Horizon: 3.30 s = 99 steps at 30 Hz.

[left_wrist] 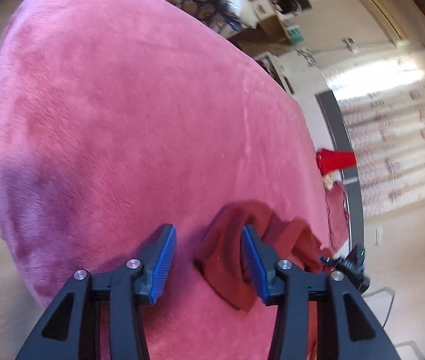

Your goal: Fold clothes

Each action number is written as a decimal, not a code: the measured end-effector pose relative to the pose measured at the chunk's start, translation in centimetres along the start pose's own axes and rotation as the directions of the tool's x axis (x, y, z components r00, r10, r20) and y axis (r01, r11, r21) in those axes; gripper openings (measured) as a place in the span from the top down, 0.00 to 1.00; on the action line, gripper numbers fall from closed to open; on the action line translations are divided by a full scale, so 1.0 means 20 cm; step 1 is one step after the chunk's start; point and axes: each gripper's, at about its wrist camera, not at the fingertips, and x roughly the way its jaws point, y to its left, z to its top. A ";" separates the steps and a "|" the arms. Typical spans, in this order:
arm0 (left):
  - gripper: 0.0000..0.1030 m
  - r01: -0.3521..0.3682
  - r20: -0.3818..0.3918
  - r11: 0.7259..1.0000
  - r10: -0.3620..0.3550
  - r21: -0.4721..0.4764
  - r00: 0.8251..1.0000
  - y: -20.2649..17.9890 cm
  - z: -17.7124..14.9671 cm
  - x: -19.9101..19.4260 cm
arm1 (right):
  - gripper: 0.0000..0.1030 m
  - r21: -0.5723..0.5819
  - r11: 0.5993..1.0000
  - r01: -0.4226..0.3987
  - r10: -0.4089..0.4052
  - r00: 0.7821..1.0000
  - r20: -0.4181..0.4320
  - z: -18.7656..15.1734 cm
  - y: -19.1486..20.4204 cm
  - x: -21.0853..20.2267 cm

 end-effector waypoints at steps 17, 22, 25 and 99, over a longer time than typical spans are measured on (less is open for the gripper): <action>0.94 0.020 -0.040 0.981 -0.012 0.192 0.999 -0.22 0.36 -0.03 | 0.29 0.004 1.000 -0.028 0.028 1.000 -0.002 -0.07 -0.08 -0.06; 0.93 -0.090 0.074 0.971 0.075 0.220 0.994 -0.26 0.68 -0.11 | 0.26 0.000 1.000 -0.031 0.031 1.000 0.003 -0.08 -0.11 -0.07; 0.94 -0.204 0.097 0.956 0.187 0.209 0.978 -0.19 0.78 -0.09 | 0.22 -0.014 1.000 -0.027 0.028 1.000 0.008 -0.09 -0.11 -0.07; 0.69 -0.080 -0.039 0.252 0.436 0.964 0.899 -0.40 0.20 0.06 | 0.06 -0.009 0.994 -0.105 0.105 0.994 -0.011 -0.18 -0.42 -0.22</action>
